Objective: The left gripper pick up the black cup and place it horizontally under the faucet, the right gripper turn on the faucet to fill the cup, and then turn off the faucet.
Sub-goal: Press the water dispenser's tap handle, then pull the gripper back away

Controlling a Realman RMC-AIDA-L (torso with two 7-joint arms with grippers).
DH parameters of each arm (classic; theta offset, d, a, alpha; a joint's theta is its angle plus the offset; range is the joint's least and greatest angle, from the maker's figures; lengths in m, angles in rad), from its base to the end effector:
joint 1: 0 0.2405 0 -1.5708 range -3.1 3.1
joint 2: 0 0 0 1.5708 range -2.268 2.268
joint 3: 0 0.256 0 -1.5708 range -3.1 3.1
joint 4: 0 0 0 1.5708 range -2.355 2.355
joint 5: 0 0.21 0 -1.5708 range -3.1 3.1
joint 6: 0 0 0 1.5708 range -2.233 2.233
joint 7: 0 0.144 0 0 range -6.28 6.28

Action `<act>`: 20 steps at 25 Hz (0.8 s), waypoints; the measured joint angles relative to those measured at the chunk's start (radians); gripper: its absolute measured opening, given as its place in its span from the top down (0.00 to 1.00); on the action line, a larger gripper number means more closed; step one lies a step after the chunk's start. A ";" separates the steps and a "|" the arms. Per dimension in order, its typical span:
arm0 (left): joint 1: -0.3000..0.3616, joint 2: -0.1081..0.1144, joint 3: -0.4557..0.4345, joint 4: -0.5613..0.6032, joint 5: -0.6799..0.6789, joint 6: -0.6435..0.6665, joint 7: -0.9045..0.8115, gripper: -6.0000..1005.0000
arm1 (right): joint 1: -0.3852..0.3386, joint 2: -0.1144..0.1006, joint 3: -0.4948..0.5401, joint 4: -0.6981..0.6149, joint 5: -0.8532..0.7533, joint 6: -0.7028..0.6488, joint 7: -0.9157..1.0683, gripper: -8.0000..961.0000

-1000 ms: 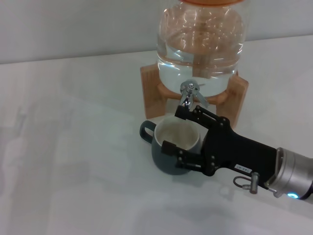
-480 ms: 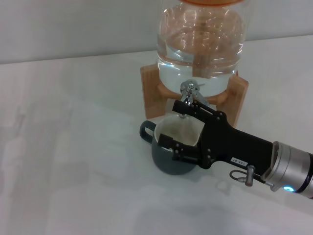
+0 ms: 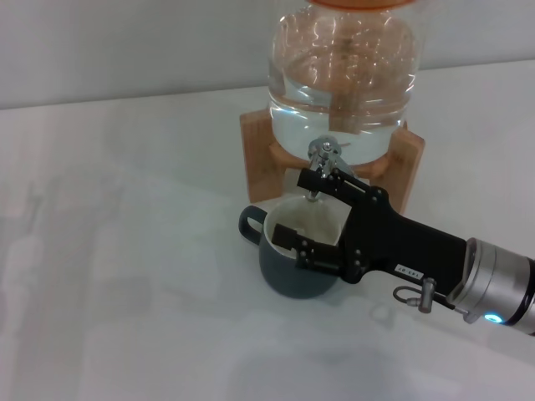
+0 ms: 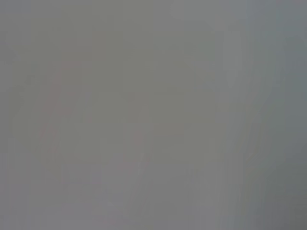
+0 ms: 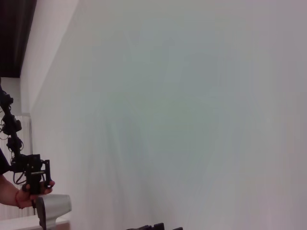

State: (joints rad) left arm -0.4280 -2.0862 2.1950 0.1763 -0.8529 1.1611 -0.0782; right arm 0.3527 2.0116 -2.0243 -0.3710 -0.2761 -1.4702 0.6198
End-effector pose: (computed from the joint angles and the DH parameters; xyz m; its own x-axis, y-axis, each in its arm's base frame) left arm -0.3317 0.3333 -0.0050 0.7215 -0.0693 0.6889 0.6869 -0.0535 -0.7248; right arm 0.2423 0.2720 -0.0516 0.5663 0.0276 -0.8238 -0.3959 -0.8675 -0.3012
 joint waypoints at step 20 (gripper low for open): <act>-0.001 0.000 0.000 0.000 0.000 0.000 0.000 0.12 | -0.004 -0.005 0.041 0.007 -0.002 0.002 -0.005 0.10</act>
State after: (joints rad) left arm -0.4295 -2.0862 2.1951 0.1763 -0.8529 1.1613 -0.0782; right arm 0.3489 2.0065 -1.9834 -0.3636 -0.2780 -1.4686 0.6143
